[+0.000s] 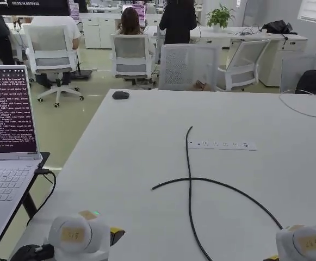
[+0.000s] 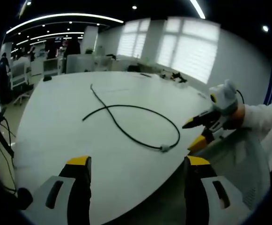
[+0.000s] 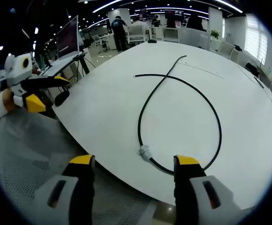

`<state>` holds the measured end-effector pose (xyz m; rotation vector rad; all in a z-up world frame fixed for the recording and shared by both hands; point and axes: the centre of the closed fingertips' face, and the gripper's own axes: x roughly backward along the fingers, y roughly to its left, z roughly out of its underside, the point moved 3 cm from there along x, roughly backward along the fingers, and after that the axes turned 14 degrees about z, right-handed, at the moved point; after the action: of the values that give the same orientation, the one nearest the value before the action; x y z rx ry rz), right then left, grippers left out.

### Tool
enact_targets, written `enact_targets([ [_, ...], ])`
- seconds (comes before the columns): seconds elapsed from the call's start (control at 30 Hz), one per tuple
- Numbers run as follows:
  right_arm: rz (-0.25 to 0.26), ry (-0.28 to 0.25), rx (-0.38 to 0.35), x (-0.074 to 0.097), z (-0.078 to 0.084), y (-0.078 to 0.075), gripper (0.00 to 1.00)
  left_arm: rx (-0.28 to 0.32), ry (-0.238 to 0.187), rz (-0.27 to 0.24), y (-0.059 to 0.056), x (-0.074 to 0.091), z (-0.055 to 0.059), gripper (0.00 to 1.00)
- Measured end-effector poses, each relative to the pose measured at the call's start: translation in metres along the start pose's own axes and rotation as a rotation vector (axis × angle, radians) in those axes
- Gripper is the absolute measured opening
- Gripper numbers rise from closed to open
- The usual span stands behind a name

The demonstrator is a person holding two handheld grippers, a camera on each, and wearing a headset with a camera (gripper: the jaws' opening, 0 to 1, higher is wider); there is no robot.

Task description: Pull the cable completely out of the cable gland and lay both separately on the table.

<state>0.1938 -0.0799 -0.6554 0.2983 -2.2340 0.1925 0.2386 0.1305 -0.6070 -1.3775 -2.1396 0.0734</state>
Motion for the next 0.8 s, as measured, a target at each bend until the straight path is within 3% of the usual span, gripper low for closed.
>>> enact_targets([
  [0.8,-0.001,0.036,-0.006,-0.0017,0.0054,-0.0001,0.72,0.015,-0.007,0.003,0.0007,0.0011,-0.0002,0.81],
])
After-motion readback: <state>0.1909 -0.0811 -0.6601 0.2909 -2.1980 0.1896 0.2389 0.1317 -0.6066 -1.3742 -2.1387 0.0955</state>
